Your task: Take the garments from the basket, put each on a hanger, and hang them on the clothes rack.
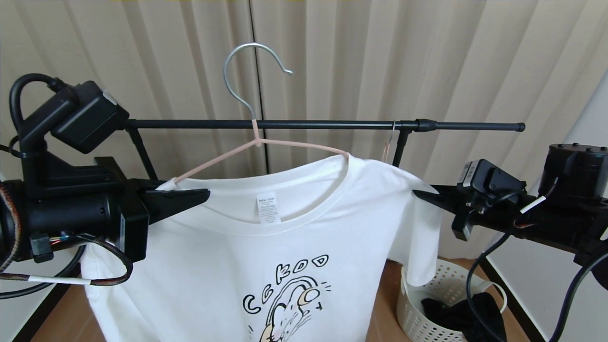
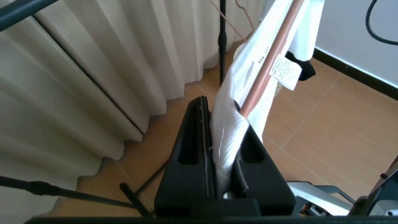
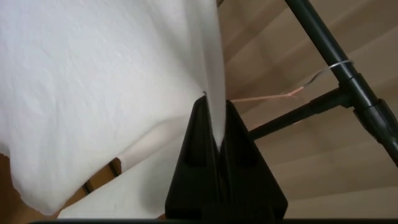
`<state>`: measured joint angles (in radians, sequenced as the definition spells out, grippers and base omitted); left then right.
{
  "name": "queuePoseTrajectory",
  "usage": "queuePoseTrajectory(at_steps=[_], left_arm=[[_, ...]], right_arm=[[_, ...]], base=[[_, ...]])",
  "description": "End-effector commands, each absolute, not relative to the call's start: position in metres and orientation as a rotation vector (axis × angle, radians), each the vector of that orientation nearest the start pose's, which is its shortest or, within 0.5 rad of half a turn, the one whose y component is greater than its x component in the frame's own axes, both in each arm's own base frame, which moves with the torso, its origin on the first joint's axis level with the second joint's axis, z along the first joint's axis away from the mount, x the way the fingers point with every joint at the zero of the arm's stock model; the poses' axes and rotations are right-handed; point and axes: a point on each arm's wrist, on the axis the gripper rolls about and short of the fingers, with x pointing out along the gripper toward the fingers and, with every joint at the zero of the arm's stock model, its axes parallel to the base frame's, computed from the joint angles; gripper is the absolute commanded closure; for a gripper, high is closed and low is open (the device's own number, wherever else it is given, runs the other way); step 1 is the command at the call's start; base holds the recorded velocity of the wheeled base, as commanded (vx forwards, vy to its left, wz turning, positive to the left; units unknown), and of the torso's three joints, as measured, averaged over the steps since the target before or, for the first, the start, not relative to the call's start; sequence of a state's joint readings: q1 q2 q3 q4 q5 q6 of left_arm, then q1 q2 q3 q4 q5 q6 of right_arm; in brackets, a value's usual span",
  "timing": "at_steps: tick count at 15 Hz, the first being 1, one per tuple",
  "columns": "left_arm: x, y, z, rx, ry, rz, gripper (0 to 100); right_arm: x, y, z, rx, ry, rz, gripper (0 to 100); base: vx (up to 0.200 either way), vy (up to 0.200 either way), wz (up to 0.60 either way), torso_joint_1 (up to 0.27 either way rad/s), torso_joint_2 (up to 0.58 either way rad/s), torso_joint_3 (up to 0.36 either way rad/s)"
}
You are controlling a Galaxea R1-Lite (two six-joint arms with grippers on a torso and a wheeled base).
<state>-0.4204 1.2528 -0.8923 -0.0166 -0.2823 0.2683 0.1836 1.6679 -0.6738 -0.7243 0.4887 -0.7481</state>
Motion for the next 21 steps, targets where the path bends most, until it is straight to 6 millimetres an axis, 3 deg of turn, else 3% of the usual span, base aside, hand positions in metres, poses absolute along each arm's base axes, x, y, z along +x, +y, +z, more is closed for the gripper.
queuePoseTrajectory(at_steps=[1, 5, 6, 13, 21], left_arm=[[0.171, -0.082, 0.26, 0.278, 0.252, -0.732, 100], [0.173, -0.079, 0.258, 0.261, 0.267, -0.714, 100], [0.174, -0.079, 0.257, 0.251, 0.273, -0.71, 100], [0.193, -0.065, 0.239, 0.183, 0.386, -0.593, 100], [0.225, -0.073, 0.217, 0.163, 0.513, -0.476, 100]], right_arm=[[0.284, 0.063, 0.162, -0.67, 0.025, 0.736, 100], [0.281, 0.063, 0.163, -0.644, 0.024, 0.742, 100], [0.278, 0.062, 0.164, -0.637, 0.02, 0.75, 0], [0.272, 0.065, 0.184, -0.552, -0.013, 0.738, 0], [0.268, 0.079, 0.203, -0.4, -0.011, 0.699, 0]], base=[[0.0, 0.0, 0.0, 0.0, 0.0, 0.0], [0.0, 0.0, 0.0, 0.0, 0.0, 0.0], [0.0, 0.0, 0.0, 0.0, 0.0, 0.0], [0.0, 0.0, 0.0, 0.0, 0.0, 0.0], [0.0, 0.0, 0.0, 0.0, 0.0, 0.0]])
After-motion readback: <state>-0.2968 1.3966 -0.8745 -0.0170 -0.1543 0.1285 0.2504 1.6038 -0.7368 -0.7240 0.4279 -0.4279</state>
